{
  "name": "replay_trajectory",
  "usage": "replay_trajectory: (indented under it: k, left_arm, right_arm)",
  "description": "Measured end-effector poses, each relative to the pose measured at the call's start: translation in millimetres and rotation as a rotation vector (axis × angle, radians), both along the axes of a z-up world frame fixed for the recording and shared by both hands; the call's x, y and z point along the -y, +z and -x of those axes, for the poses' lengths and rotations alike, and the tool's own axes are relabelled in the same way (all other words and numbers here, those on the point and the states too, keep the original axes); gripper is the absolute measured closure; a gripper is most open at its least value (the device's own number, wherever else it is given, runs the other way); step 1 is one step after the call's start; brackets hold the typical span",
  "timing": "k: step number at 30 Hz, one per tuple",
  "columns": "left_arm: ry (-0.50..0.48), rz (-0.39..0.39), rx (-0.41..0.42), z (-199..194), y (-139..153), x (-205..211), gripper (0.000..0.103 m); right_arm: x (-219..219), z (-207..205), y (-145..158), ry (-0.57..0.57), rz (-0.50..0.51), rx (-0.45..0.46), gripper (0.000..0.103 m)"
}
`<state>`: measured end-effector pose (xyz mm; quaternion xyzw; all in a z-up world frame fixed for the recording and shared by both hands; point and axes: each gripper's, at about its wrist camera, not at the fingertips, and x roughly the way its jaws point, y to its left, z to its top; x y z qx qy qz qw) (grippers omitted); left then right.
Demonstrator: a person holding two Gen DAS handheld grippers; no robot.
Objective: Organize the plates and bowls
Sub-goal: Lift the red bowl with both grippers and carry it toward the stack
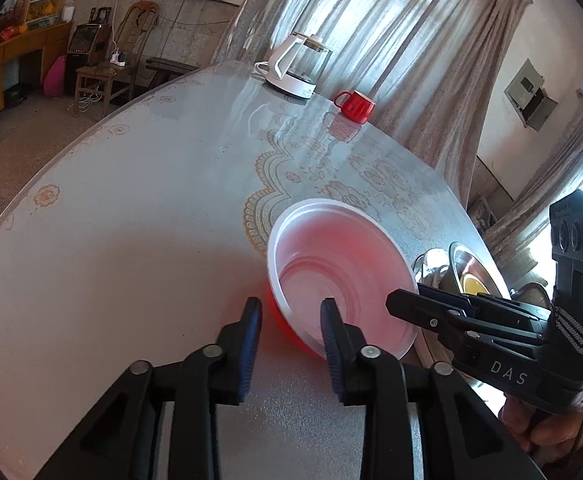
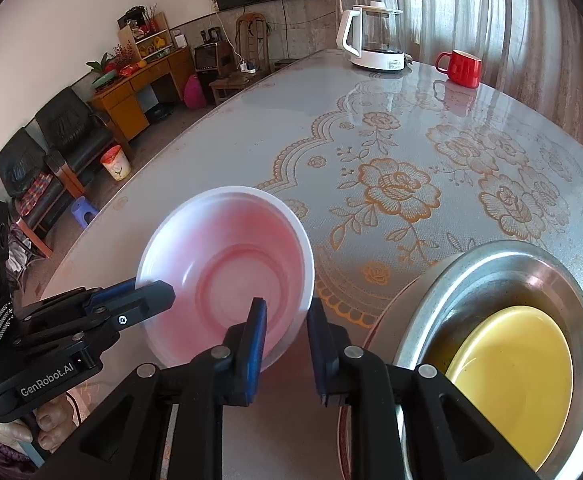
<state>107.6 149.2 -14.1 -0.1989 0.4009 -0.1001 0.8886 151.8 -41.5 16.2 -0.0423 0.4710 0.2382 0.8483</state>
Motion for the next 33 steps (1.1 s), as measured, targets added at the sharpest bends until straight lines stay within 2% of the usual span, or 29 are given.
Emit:
replay_trajectory:
  k: [6, 8, 10, 11, 15, 20, 33]
  left_arm:
    - [0.02, -0.024, 0.023, -2, 1, 1, 0.071]
    - [0.015, -0.02, 0.018, -5, -1, 3, 0.082]
    - [0.026, -0.045, 0.034, -3, 0, 5, 0.087]
    - [0.028, -0.049, 0.037, -2, 0, 5, 0.089]
    - [0.033, -0.038, 0.035, 2, 2, 1, 0.09]
    - [0.048, -0.047, 0.046, 11, 9, -1, 0.09]
    - [0.029, -0.157, 0.159, 35, 43, 22, 0.09]
  right_arm:
    - [-4, 3, 0, -0.004, 0.017, 0.022, 0.077]
    - [-6, 3, 0, -0.003, 0.022, 0.035, 0.076]
    - [-9, 6, 0, 0.004, 0.023, 0.053, 0.084]
    - [-9, 7, 1, -0.002, 0.029, 0.064, 0.085]
    - [-5, 7, 1, -0.024, 0.003, 0.067, 0.09]
    - [-6, 11, 1, -0.029, -0.03, 0.052, 0.091]
    - [11, 35, 22, -0.036, -0.127, 0.092, 0.091]
